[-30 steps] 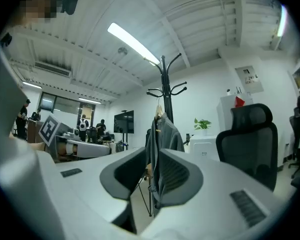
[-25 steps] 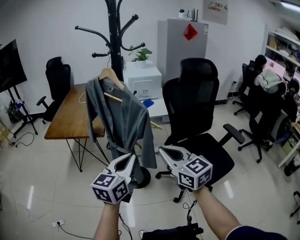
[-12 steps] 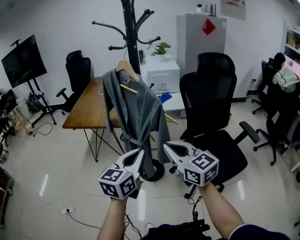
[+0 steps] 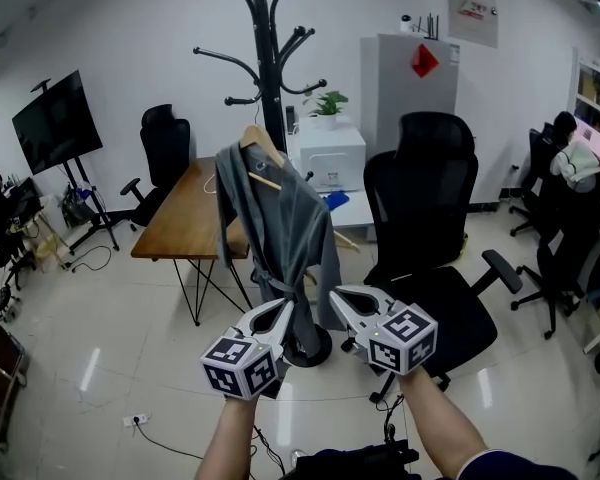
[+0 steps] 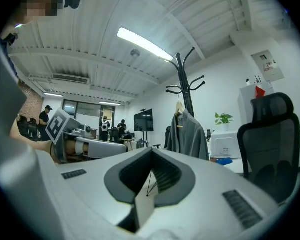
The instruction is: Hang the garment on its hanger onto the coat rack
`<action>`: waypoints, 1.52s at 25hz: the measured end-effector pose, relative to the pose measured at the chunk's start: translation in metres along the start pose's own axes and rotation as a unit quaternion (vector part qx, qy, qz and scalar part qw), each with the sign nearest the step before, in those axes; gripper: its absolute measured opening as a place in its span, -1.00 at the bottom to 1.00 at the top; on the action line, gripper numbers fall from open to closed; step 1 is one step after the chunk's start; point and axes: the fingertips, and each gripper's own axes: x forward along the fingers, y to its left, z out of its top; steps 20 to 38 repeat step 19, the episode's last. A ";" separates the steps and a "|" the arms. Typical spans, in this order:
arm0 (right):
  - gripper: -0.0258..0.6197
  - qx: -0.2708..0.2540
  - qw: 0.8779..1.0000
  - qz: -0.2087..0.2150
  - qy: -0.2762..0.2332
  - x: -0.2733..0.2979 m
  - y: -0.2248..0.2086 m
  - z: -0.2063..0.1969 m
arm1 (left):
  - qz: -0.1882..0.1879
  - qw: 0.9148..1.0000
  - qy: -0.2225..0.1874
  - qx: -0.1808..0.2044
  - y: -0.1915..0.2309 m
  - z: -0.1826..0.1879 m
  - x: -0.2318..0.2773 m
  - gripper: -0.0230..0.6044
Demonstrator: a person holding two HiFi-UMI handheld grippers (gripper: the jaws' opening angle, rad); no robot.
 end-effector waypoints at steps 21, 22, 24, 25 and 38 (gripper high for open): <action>-0.91 0.001 1.000 0.008 0.002 -0.005 -0.001 -0.001 | 0.002 1.000 0.006 0.004 -0.009 -0.002 0.005 -0.95; -0.91 0.001 1.000 0.008 0.002 -0.005 -0.001 -0.001 | 0.002 1.000 0.006 0.004 -0.009 -0.002 0.005 -0.95; -0.91 0.001 1.000 0.008 0.002 -0.005 -0.001 -0.001 | 0.002 1.000 0.006 0.004 -0.009 -0.002 0.005 -0.95; -0.91 0.001 1.000 0.008 0.002 -0.005 -0.001 -0.001 | 0.002 1.000 0.006 0.004 -0.009 -0.002 0.005 -0.95; -0.91 0.001 1.000 0.008 0.002 -0.005 -0.001 -0.001 | 0.002 1.000 0.006 0.004 -0.009 -0.002 0.005 -0.95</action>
